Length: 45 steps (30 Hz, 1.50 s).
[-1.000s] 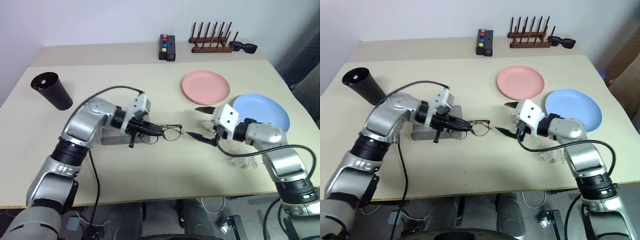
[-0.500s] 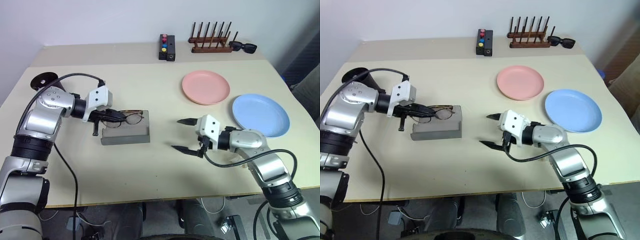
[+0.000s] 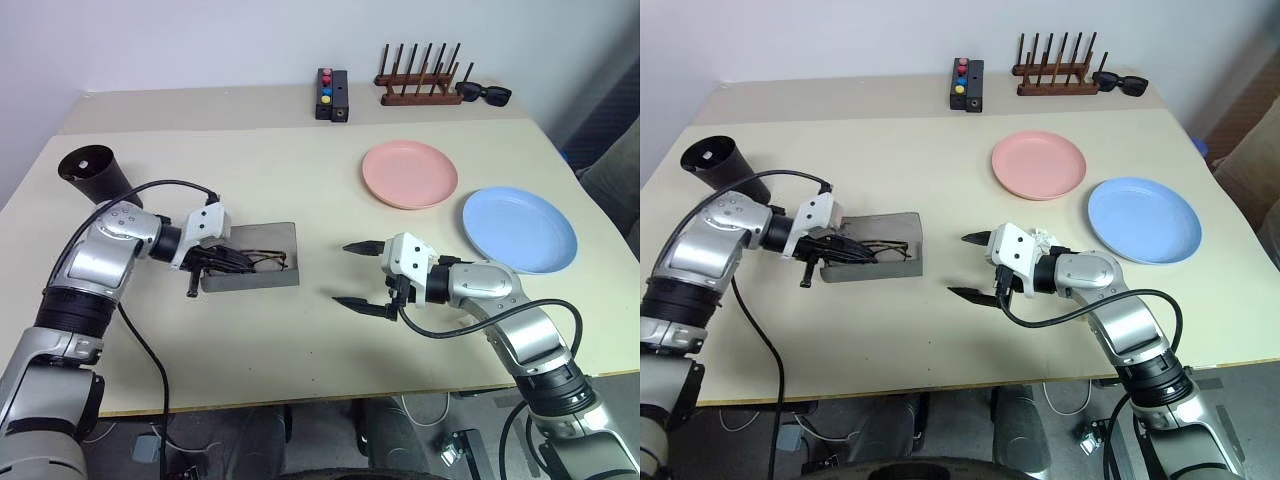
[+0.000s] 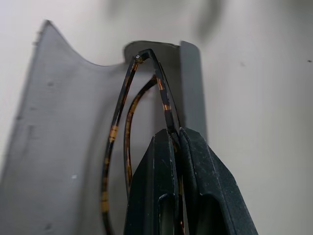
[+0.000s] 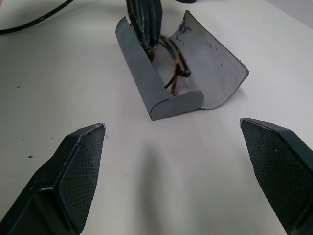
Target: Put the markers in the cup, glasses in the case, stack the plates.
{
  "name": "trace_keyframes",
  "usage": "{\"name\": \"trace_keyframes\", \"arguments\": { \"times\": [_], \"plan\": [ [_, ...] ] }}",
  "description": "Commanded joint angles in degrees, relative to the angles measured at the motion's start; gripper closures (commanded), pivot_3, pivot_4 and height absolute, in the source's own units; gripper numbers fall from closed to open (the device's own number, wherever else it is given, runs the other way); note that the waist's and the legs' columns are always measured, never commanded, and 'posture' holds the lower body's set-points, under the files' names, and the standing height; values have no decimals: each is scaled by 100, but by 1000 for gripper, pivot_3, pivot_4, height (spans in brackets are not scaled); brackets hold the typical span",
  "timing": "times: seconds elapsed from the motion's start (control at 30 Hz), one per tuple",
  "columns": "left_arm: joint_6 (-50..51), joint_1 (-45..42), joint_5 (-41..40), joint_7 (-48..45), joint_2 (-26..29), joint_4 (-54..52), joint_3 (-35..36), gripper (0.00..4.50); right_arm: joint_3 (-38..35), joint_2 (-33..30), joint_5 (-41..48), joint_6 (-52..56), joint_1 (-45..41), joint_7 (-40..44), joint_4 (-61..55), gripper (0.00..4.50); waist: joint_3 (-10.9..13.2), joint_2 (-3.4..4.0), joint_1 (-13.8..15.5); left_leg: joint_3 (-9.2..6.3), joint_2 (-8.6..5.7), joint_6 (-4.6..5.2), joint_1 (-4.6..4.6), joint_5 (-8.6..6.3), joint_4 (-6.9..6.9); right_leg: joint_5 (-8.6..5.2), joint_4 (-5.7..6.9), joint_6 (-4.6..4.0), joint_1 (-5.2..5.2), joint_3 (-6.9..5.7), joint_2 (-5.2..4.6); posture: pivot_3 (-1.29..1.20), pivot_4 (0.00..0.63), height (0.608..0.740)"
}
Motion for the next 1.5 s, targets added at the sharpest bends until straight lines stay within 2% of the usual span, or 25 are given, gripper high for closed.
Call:
{"name": "trace_keyframes", "arguments": {
  "times": [0.03,0.2,0.4,0.5,0.6,0.67,0.77,0.87,1.1,1.33,1.5],
  "plan": [
    [30,5,31,7,23,-79,23,3522,-1,59,67,-48,-51,-13,-255,0,0,0,0,0,0,0,0,0,0,0,0,0,0,0,0,0,150,739],
    [-93,-31,78,195,-21,-7,93,1112,16,76,84,-43,-67,-9,-242,0,0,0,1,0,0,0,0,0,1,0,0,0,0,0,0,0,150,739],
    [105,-437,-327,440,-142,149,580,1112,24,72,89,-37,-87,12,-229,0,0,-1,5,0,0,0,-1,0,2,1,1,2,0,0,0,0,150,739],
    [118,-828,-537,764,-226,550,997,1112,48,92,80,-35,-115,10,-229,0,0,0,6,-1,0,0,-2,0,3,2,0,4,0,0,0,0,150,739],
    [-23,-1256,-426,1343,-257,1284,1302,1938,73,114,71,-32,-127,1,-236,0,0,0,-1,-1,0,0,0,0,3,2,2,5,0,-1,0,0,150,739],
    [-374,-1350,-144,1688,-226,1668,1310,2855,86,125,66,-36,-127,-3,-236,0,0,0,-22,0,0,0,2,0,2,2,2,5,0,-1,0,0,150,739],
    [-754,-1369,203,2099,-246,2040,1182,4462,100,137,60,-40,-141,-2,-224,0,0,1,-15,0,0,2,5,-1,-3,2,2,5,0,0,0,0,150,739],
    [-1009,-1303,481,2298,-298,2294,1010,4462,120,142,30,-52,-174,-3,-201,0,0,1,-1,1,-1,2,2,-1,1,3,1,6,0,-1,0,0,150,739],
    [-1229,-955,786,2098,-371,2455,710,4462,121,140,32,-48,-182,-2,-214,0,0,0,5,1,-1,2,1,-1,1,3,2,5,0,-1,0,0,150,739],
    [-838,-821,497,1476,-326,2337,811,4462,98,110,31,-38,-154,-16,-247,0,-1,-1,2,1,-1,2,1,-1,1,3,2,5,0,-1,0,0,150,739],
    [-422,-511,67,781,-101,1702,960,4462,101,108,39,-23,-145,-19,-262,0,-1,0,-24,1,0,2,3,-1,-2,2,2,5,0,0,0,0,150,739]
  ]
}}
